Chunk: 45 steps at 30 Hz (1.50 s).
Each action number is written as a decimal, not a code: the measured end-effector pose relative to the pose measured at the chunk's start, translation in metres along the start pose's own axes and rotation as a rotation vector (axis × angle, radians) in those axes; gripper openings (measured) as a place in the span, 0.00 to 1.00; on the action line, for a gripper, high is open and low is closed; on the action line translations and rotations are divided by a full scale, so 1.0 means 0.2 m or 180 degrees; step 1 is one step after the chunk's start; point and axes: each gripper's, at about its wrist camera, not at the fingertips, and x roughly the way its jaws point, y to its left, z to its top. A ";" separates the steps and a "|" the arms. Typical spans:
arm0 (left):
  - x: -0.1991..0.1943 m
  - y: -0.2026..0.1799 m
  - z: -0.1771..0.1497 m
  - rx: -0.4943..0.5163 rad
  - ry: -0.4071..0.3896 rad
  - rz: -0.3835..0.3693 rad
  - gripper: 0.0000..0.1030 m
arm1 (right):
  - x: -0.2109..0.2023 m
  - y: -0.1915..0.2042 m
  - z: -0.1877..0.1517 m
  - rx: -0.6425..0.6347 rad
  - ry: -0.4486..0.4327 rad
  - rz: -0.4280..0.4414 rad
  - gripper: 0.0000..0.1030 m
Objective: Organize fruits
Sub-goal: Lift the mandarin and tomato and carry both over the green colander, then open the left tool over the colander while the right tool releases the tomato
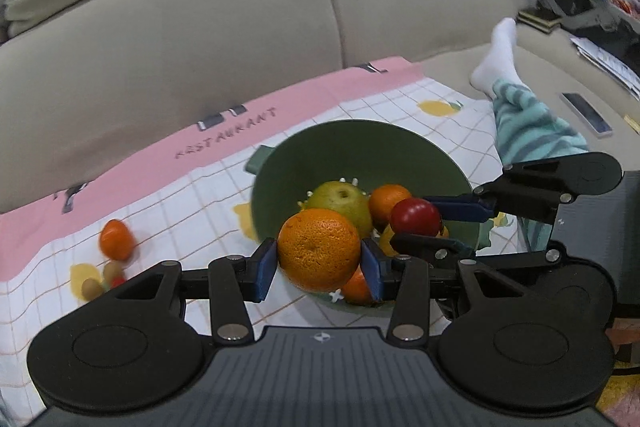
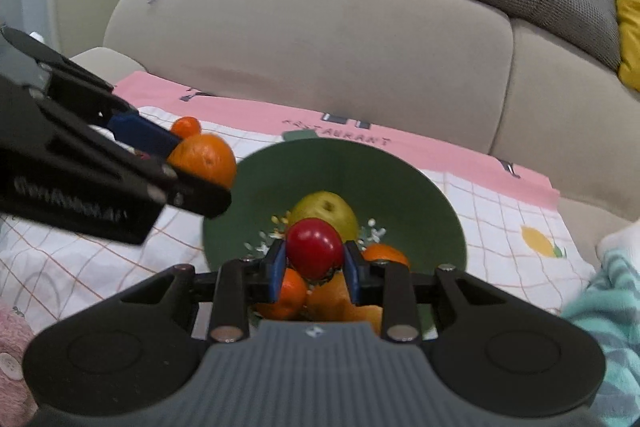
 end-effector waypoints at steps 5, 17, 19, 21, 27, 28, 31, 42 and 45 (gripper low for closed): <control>0.09 -0.01 0.06 0.0096 0.0199 -0.0024 0.49 | 0.03 -0.10 -0.01 0.0142 0.0025 -0.0025 0.26; 0.30 -0.02 0.13 0.0648 0.0894 0.0008 0.49 | 0.19 -0.22 0.03 0.0277 0.0118 0.0100 0.26; 0.32 -0.03 0.14 0.0720 0.0980 -0.0021 0.49 | 0.21 -0.23 0.03 0.0256 0.0107 0.0090 0.26; 0.35 -0.04 0.15 0.0778 0.1042 -0.0038 0.49 | 0.23 -0.24 0.04 0.0229 0.0099 0.0064 0.26; 0.41 -0.04 0.17 0.0892 0.1142 -0.0032 0.49 | 0.31 -0.28 0.06 0.0233 0.0116 0.0019 0.26; 0.42 -0.04 0.17 0.0913 0.1158 -0.0018 0.49 | 0.32 -0.28 0.07 0.0244 0.0127 0.0012 0.26; 0.45 -0.04 0.17 0.0962 0.1210 0.0015 0.49 | 0.35 -0.29 0.07 0.0226 0.0158 0.0017 0.26; 0.49 -0.05 0.15 0.0960 0.1189 0.0015 0.49 | 0.47 -0.29 0.07 0.0146 0.0280 -0.0040 0.27; 0.49 -0.06 0.14 0.0986 0.1192 0.0042 0.50 | 0.48 -0.28 0.06 0.0107 0.0282 -0.0064 0.27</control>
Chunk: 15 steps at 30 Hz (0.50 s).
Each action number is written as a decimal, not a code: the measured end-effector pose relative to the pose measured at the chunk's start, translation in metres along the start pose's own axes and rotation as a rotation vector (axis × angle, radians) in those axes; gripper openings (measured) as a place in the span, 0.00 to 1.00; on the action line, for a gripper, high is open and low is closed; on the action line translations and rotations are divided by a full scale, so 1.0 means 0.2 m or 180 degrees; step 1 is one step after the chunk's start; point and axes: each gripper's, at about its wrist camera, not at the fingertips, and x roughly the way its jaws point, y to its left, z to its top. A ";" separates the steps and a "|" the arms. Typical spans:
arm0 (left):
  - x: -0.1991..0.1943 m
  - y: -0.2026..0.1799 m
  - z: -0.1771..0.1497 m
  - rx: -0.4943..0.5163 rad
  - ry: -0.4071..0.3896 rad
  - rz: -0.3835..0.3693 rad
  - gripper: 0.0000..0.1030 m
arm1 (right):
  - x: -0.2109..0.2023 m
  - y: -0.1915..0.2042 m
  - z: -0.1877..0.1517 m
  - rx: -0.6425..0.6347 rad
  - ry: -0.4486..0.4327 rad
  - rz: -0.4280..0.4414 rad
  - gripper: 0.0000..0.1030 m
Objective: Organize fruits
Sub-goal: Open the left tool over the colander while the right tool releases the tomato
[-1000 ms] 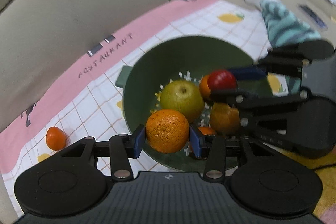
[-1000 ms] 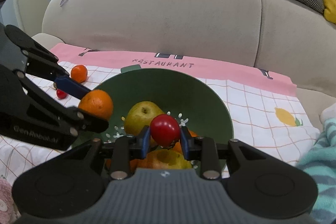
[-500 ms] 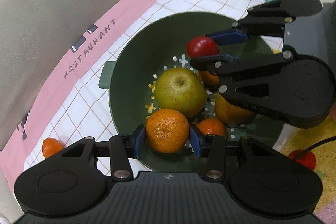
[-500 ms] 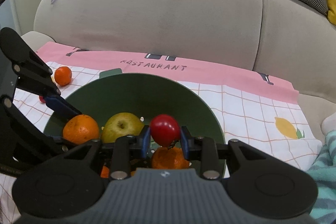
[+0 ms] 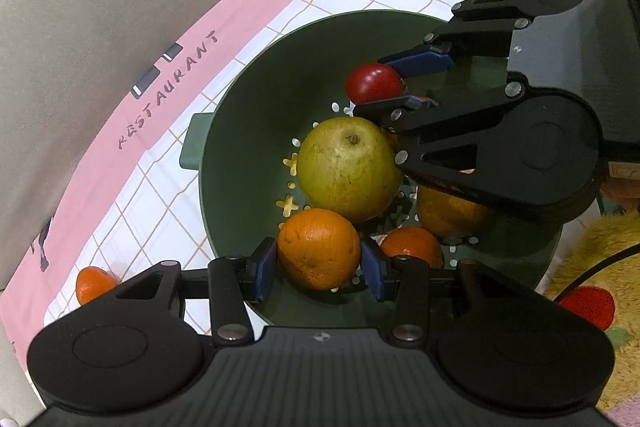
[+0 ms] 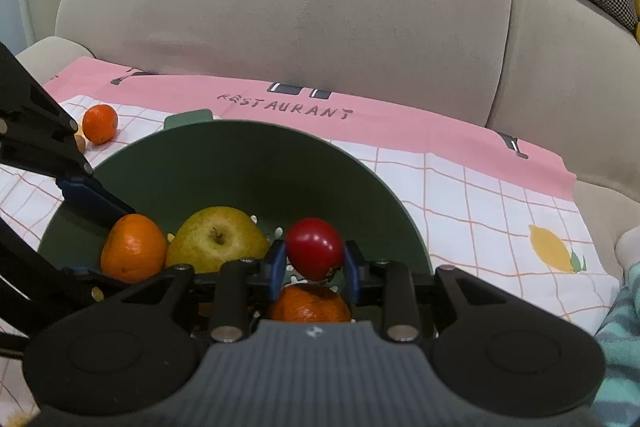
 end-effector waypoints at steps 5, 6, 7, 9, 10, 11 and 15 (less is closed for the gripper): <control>-0.01 0.00 0.00 -0.0008 -0.0004 0.0029 0.55 | 0.00 0.02 -0.01 -0.0074 -0.0023 -0.0033 0.29; -0.01 0.00 -0.01 -0.0013 -0.0005 0.0021 0.55 | 0.00 0.02 -0.01 -0.0070 -0.0030 -0.0030 0.28; -0.01 0.00 -0.01 -0.0016 -0.0009 0.0018 0.55 | 0.00 0.01 -0.01 -0.0055 -0.0034 -0.0022 0.28; -0.01 0.00 -0.01 -0.0013 -0.0013 0.0009 0.55 | 0.00 0.01 -0.01 -0.0029 -0.0044 -0.0023 0.28; -0.01 0.00 -0.02 -0.0015 -0.0016 0.0003 0.55 | 0.00 0.00 -0.02 -0.0025 -0.0044 -0.0028 0.28; -0.02 0.00 -0.02 -0.0026 -0.0019 -0.0013 0.55 | 0.00 0.00 -0.02 -0.0025 -0.0040 -0.0033 0.28; -0.06 0.01 -0.03 -0.0099 -0.0087 -0.0034 0.55 | 0.00 -0.01 -0.02 0.0003 -0.0048 -0.0025 0.28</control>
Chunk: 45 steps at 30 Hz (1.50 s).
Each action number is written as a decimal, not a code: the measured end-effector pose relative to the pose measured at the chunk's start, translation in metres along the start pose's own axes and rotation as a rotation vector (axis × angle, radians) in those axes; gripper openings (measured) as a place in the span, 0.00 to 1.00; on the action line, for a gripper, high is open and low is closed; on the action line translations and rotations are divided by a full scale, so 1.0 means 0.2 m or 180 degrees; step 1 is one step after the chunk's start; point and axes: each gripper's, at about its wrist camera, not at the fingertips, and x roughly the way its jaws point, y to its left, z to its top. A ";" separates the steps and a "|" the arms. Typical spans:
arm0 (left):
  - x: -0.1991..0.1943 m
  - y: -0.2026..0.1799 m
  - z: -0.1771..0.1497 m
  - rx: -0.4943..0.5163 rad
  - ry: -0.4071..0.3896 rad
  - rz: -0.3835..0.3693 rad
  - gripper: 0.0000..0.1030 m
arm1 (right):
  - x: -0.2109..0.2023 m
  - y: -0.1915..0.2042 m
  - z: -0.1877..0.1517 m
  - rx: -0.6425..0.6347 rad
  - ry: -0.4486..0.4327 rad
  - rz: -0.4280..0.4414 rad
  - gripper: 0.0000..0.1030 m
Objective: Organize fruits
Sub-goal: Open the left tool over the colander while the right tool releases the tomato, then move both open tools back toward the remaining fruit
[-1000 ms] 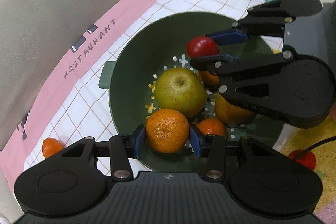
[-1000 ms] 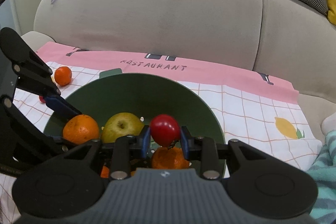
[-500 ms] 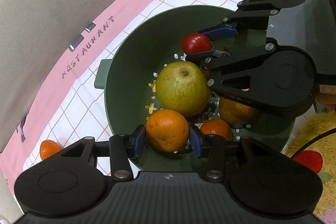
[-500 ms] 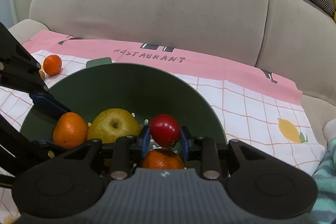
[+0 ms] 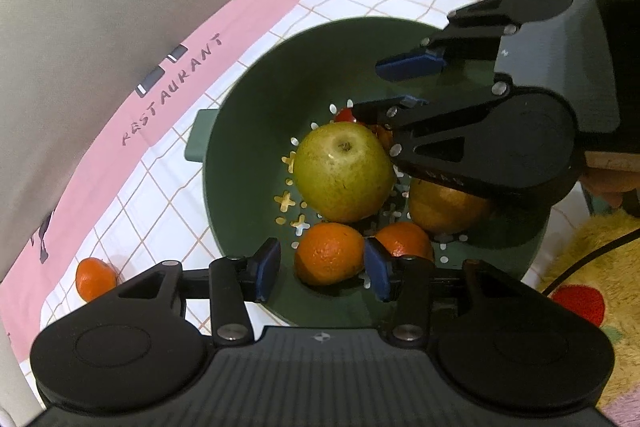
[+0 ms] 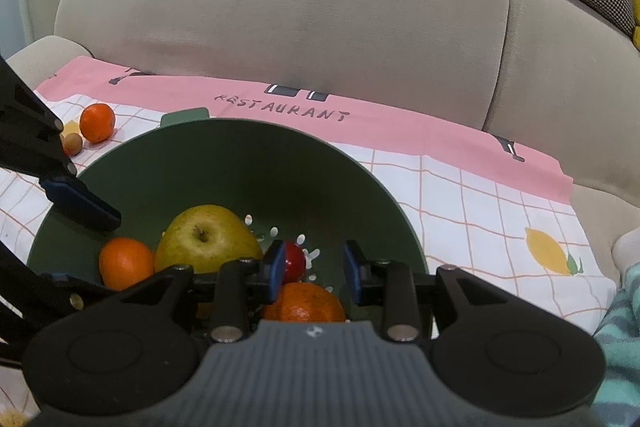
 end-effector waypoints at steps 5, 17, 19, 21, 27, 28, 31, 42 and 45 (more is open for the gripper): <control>-0.07 0.03 -0.02 -0.0150 -0.0100 -0.0024 0.56 | -0.01 -0.01 0.00 0.0035 -0.0036 -0.0009 0.28; -0.33 0.08 -0.14 -0.0654 -0.0571 0.0122 0.58 | -0.17 0.04 -0.04 0.0154 -0.0357 -0.0007 0.36; -0.37 0.10 -0.16 -0.0743 -0.0644 0.0165 0.58 | -0.20 0.05 -0.04 0.0189 -0.0406 0.0031 0.44; -0.39 0.12 -0.19 -0.0837 -0.0703 0.0202 0.58 | -0.24 0.08 -0.05 0.0212 -0.0438 0.0059 0.52; -0.41 0.15 -0.31 -0.1087 -0.0814 0.0289 0.59 | -0.32 0.15 -0.05 0.0330 -0.0461 0.0225 0.57; -0.41 0.16 -0.33 -0.1138 -0.0819 0.0300 0.59 | -0.33 0.16 -0.06 0.0367 -0.0456 0.0256 0.58; -0.40 0.19 -0.41 -0.1359 -0.0834 0.0312 0.59 | -0.37 0.22 -0.07 0.0400 -0.0454 0.0326 0.61; -0.40 0.32 -0.65 -0.1809 -0.0960 0.0364 0.59 | -0.45 0.52 -0.07 -0.0048 -0.0560 0.0425 0.65; -0.40 0.37 -0.69 -0.1926 -0.1037 0.0413 0.59 | -0.46 0.59 -0.06 -0.0132 -0.0552 0.0484 0.67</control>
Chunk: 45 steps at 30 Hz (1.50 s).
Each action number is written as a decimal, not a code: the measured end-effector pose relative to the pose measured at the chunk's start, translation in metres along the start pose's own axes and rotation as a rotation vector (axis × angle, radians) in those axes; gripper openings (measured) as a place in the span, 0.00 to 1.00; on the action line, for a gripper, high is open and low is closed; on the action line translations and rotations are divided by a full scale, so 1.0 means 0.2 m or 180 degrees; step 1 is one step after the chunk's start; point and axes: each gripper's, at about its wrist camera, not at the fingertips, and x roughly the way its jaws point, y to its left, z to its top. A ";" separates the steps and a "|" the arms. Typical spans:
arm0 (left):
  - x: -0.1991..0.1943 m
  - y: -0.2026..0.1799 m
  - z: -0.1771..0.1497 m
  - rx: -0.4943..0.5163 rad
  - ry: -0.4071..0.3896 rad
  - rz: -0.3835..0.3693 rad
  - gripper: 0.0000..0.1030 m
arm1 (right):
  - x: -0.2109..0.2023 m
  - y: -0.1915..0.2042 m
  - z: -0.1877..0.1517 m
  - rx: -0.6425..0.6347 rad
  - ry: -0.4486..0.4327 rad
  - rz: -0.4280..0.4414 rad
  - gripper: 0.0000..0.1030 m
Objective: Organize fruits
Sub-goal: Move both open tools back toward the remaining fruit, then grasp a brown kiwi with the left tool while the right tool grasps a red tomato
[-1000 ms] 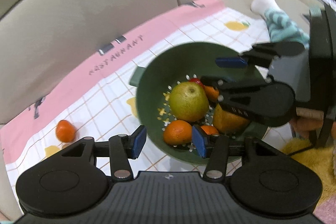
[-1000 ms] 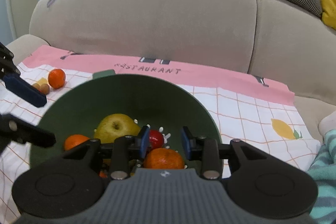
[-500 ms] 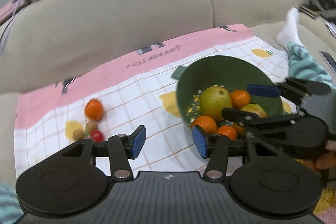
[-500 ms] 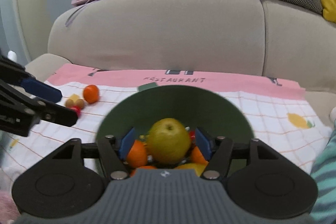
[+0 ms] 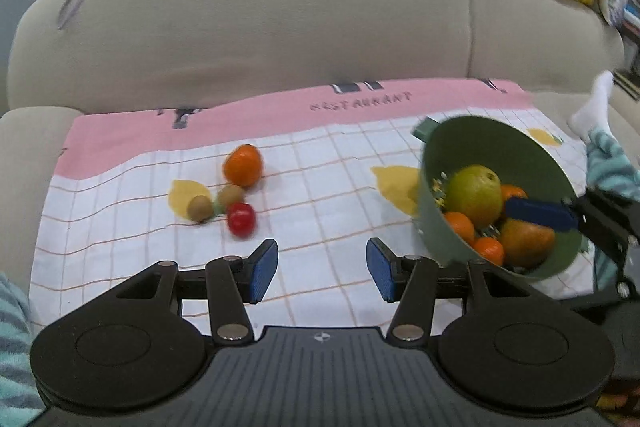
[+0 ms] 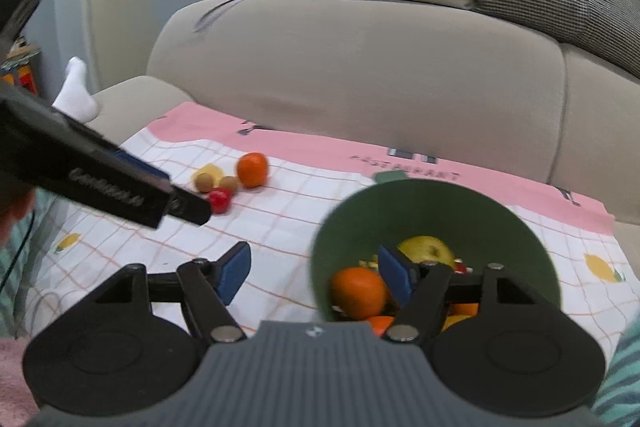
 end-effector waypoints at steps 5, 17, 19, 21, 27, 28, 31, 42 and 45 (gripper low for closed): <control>0.01 0.09 -0.02 -0.0131 -0.0064 0.0082 0.59 | 0.04 0.10 0.02 -0.0090 0.0040 0.0092 0.68; 0.10 0.27 -0.04 -0.0308 -0.0107 0.0264 0.59 | 0.22 0.21 0.08 -0.0172 0.0143 0.0150 0.68; 0.12 0.31 -0.04 -0.0433 -0.0068 0.0199 0.63 | 0.26 0.22 0.09 -0.0219 0.0154 0.0146 0.67; 0.14 0.36 -0.04 -0.0577 -0.0034 0.0129 0.65 | 0.30 0.23 0.09 -0.0259 0.0193 0.0145 0.61; 0.23 0.45 -0.04 -0.0814 0.0104 0.0010 0.65 | 0.42 0.24 0.11 -0.0267 0.0308 0.0115 0.51; 0.24 0.47 -0.04 -0.0844 0.0114 -0.0010 0.63 | 0.44 0.24 0.11 -0.0266 0.0324 0.0112 0.51; 0.28 0.49 -0.03 -0.0885 0.0135 -0.0055 0.54 | 0.50 0.24 0.12 -0.0263 0.0347 0.0105 0.49; 0.42 0.52 0.02 -0.0490 0.0151 0.0197 0.32 | 0.70 0.32 0.16 -0.0333 0.0401 0.0272 0.31; 0.44 0.57 0.03 -0.0630 0.0117 0.0132 0.32 | 0.76 0.36 0.18 -0.0367 0.0401 0.0339 0.28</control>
